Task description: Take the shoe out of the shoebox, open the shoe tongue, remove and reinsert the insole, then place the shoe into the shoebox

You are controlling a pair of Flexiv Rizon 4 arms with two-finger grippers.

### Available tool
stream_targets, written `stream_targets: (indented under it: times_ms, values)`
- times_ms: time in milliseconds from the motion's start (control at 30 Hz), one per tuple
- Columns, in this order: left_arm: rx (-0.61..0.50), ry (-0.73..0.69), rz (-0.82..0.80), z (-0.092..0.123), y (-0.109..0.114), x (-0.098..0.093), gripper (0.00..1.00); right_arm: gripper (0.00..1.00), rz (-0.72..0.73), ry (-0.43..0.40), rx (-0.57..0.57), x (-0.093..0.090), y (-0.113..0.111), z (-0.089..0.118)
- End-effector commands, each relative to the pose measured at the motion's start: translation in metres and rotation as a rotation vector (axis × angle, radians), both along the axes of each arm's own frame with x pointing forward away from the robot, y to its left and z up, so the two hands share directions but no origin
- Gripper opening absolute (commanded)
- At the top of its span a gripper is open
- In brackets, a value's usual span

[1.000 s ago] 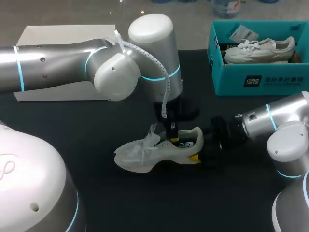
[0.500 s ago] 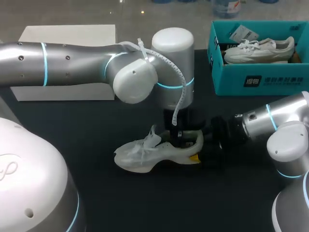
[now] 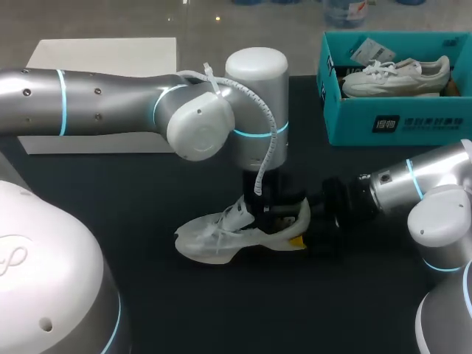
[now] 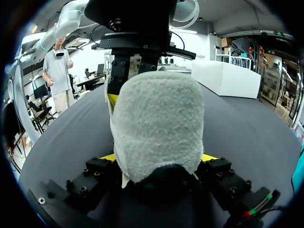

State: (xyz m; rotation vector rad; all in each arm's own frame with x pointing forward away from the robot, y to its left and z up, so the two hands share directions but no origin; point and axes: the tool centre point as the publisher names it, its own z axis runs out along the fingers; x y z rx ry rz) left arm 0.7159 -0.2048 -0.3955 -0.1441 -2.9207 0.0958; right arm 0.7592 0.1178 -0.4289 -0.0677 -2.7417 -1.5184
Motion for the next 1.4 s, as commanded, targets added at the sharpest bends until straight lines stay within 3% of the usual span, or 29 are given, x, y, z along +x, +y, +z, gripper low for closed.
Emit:
stream_targets:
  times_ms: [33,100,300,400,500,567,633,900,1067,1400]
  values:
    - [0.010,-0.011,-0.011,-0.013,-0.008,0.001,0.22,0.00,-0.002,0.001,-0.003,0.002,0.001,-0.006]
    - [0.015,-0.019,-0.020,-0.019,-0.010,0.003,0.29,0.00,-0.002,0.001,-0.003,0.002,0.001,-0.006]
    - [0.014,-0.066,0.007,-0.031,-0.012,0.010,0.31,0.00,-0.002,0.001,-0.003,0.002,0.001,-0.006]
    - [0.011,-0.095,0.024,-0.039,-0.011,0.013,0.44,0.00,-0.002,0.001,-0.003,0.002,0.001,-0.006]
    - [0.011,-0.128,0.051,-0.047,-0.011,0.017,0.42,0.00,-0.002,0.001,-0.003,0.002,0.001,-0.006]
    - [0.014,-0.168,0.067,-0.052,-0.011,0.021,0.38,0.00,-0.002,0.001,-0.003,0.002,0.001,-0.006]
    - [0.016,-0.188,0.104,-0.059,-0.012,0.026,0.00,0.00,-0.002,0.001,-0.003,0.002,0.001,-0.006]
    - [0.037,-0.251,0.153,-0.070,-0.009,0.036,0.00,0.00,-0.002,0.001,-0.003,0.002,0.001,-0.006]
    - [-0.005,-0.251,0.174,-0.045,0.001,0.041,0.00,0.00,-0.002,0.001,-0.003,0.002,0.001,-0.006]
    - [-0.092,-0.103,0.218,0.006,0.017,0.051,0.00,0.00,-0.002,0.001,-0.003,0.002,0.001,-0.006]
